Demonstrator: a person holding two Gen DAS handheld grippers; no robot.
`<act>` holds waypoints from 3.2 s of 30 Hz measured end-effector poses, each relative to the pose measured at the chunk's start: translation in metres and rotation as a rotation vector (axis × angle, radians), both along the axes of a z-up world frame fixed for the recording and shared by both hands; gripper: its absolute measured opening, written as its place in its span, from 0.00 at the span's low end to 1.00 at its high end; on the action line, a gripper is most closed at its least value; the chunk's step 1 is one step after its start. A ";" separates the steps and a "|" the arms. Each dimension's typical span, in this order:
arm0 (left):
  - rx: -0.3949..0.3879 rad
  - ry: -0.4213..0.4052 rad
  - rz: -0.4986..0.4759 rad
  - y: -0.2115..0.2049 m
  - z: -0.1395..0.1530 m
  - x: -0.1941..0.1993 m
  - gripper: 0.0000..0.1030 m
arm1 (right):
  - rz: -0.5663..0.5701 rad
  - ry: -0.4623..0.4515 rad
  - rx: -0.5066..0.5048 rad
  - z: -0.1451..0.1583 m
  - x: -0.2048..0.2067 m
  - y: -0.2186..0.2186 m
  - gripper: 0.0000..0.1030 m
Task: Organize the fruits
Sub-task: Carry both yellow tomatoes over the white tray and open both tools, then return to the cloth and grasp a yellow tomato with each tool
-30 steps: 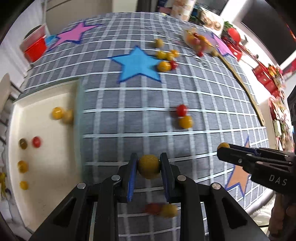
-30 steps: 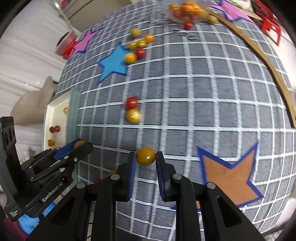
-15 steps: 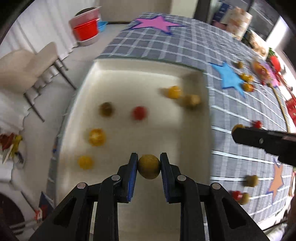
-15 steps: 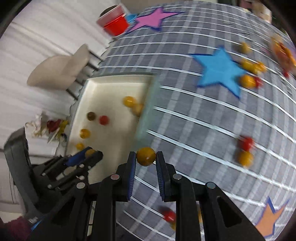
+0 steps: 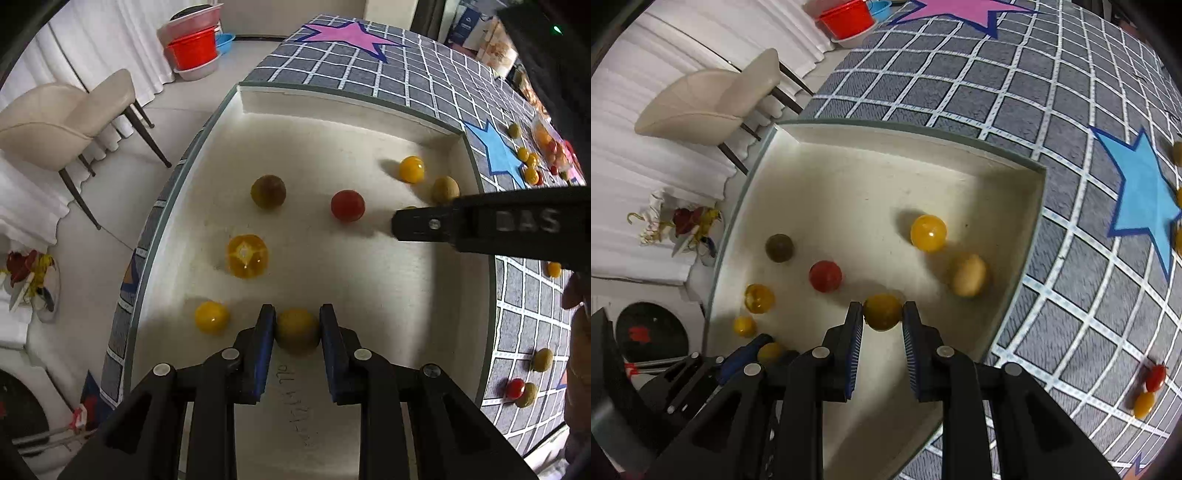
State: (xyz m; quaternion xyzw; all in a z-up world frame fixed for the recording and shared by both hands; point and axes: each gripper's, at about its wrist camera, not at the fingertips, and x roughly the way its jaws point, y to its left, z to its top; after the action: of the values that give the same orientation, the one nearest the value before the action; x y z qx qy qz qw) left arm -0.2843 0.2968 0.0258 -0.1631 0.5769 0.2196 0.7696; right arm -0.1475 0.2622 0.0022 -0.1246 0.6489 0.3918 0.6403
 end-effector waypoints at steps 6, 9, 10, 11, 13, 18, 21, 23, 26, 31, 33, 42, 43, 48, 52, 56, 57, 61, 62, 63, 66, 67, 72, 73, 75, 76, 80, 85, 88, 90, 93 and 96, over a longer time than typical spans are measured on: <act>0.043 -0.003 -0.016 -0.002 0.004 0.000 0.87 | 0.002 -0.004 0.010 0.000 0.003 0.010 0.35; 0.064 -0.009 -0.039 -0.006 0.008 -0.001 0.87 | -0.001 -0.004 0.027 0.006 0.004 0.016 0.69; 0.057 -0.006 -0.044 -0.006 0.007 -0.001 0.87 | -0.005 -0.009 0.041 0.011 0.005 0.014 0.71; 0.049 -0.001 -0.048 -0.007 0.007 -0.002 0.87 | -0.015 -0.007 0.058 0.018 0.006 0.011 0.71; 0.039 0.000 -0.064 -0.009 0.010 -0.003 0.87 | -0.034 -0.001 0.082 0.030 0.009 0.003 0.76; 0.049 -0.013 -0.127 -0.027 0.033 -0.004 0.87 | -0.106 -0.041 0.092 0.064 0.017 -0.047 0.77; 0.055 -0.016 -0.188 -0.043 0.045 -0.002 0.87 | -0.171 -0.054 0.041 0.068 0.019 -0.098 0.77; 0.061 -0.015 -0.240 -0.059 0.051 0.000 0.87 | -0.213 -0.065 -0.011 0.069 0.013 -0.131 0.77; 0.058 -0.019 -0.307 -0.080 0.059 0.004 0.87 | -0.267 -0.053 -0.082 0.063 0.001 -0.176 0.77; 0.033 -0.014 -0.419 -0.118 0.064 0.017 0.87 | -0.329 -0.011 -0.171 0.044 -0.020 -0.229 0.77; 0.022 -0.008 -0.456 -0.135 0.064 0.023 0.87 | -0.354 0.006 -0.184 0.040 -0.024 -0.244 0.77; 0.001 -0.009 -0.417 -0.150 0.065 0.062 0.87 | -0.402 -0.015 -0.166 0.043 -0.009 -0.280 0.77; 0.003 -0.014 -0.411 -0.150 0.064 0.069 0.87 | -0.406 -0.017 -0.160 0.043 -0.006 -0.283 0.77; 0.025 -0.019 -0.382 -0.143 0.057 0.110 0.87 | -0.426 -0.020 -0.144 0.040 0.000 -0.288 0.77; 0.008 -0.053 -0.343 -0.134 0.055 0.146 0.87 | -0.434 -0.023 -0.133 0.034 0.003 -0.288 0.77; 0.013 -0.075 -0.362 -0.138 0.046 0.187 0.87 | -0.428 -0.046 -0.117 0.027 0.007 -0.282 0.77; 0.010 -0.082 -0.373 -0.141 0.042 0.197 0.87 | -0.426 -0.052 -0.110 0.026 0.009 -0.280 0.77; -0.002 -0.103 -0.416 -0.151 0.028 0.228 0.87 | -0.432 -0.086 -0.069 0.019 0.018 -0.270 0.77; 0.001 -0.106 -0.435 -0.155 0.023 0.235 0.87 | -0.432 -0.097 -0.062 0.018 0.020 -0.267 0.75; 0.003 -0.105 -0.447 -0.157 0.021 0.239 0.87 | -0.430 -0.110 -0.054 0.017 0.022 -0.264 0.71; 0.008 -0.101 -0.471 -0.162 0.012 0.248 0.87 | -0.422 -0.128 -0.029 0.013 0.027 -0.255 0.67; 0.005 -0.101 -0.473 -0.163 0.010 0.250 0.87 | -0.420 -0.126 -0.020 0.011 0.029 -0.252 0.66; 0.014 -0.094 -0.481 -0.166 0.001 0.260 0.87 | -0.420 -0.151 0.009 0.006 0.035 -0.235 0.63; 0.015 -0.092 -0.485 -0.167 -0.001 0.262 0.79 | -0.419 -0.163 0.011 0.006 0.036 -0.232 0.62; 0.010 -0.078 -0.496 -0.168 -0.004 0.265 0.68 | -0.411 -0.184 0.010 0.006 0.038 -0.225 0.58; 0.008 -0.074 -0.501 -0.169 -0.006 0.266 0.67 | -0.407 -0.196 0.008 0.006 0.038 -0.222 0.54; 0.007 -0.086 -0.512 -0.172 -0.005 0.267 0.58 | -0.390 -0.227 0.001 0.005 0.042 -0.204 0.46; 0.001 -0.093 -0.555 -0.185 -0.001 0.271 0.26 | -0.382 -0.213 0.010 0.002 0.051 -0.184 0.21; -0.031 -0.097 -0.559 -0.187 0.000 0.271 0.23 | -0.398 -0.166 0.043 0.003 0.058 -0.184 0.21; -0.049 -0.109 -0.548 -0.185 0.004 0.267 0.23 | -0.423 -0.137 0.071 0.005 0.066 -0.193 0.21; -0.061 -0.126 -0.532 -0.180 0.014 0.255 0.23 | -0.445 -0.104 0.089 0.008 0.068 -0.200 0.21; -0.057 -0.138 -0.518 -0.176 0.025 0.240 0.23 | -0.458 -0.075 0.095 0.009 0.071 -0.212 0.21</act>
State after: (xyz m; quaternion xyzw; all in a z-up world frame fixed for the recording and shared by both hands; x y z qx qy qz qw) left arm -0.0446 0.1208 0.0508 -0.0463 0.5514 -0.0128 0.8328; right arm -0.0764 0.0502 0.0108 0.0417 0.6169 0.2617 0.7411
